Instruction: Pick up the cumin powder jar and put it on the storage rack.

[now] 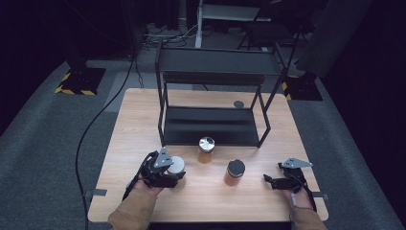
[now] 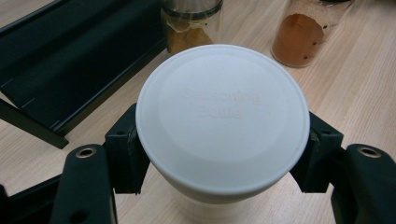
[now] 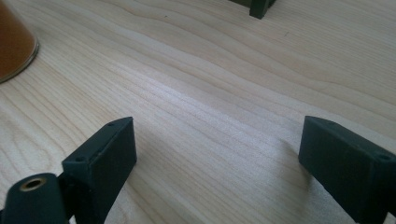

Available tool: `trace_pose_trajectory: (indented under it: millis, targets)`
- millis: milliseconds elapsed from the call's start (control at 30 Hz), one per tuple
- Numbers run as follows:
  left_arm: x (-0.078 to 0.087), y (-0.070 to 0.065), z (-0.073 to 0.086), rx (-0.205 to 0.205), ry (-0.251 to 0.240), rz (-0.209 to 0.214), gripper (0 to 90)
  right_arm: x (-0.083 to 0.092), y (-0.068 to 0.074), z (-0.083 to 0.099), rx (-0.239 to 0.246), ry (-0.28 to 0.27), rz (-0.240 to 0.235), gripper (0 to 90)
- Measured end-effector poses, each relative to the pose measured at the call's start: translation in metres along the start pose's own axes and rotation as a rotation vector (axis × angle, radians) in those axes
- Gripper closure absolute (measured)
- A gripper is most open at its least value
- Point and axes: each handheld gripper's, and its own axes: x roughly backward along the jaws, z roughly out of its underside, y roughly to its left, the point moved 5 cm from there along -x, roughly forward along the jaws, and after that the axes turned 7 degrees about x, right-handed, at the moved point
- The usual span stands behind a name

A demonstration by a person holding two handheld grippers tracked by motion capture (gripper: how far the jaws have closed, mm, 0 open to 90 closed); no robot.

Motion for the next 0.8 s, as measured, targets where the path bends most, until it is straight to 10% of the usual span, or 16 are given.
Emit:
trace_pose_trajectory:
  millis: [800]
  targets:
    - [0.002, 0.018, -0.052, 0.006, 0.028, -0.018, 33.1, 0.0, 0.0, 0.0, -0.005, 0.0, 0.007, 11.2]
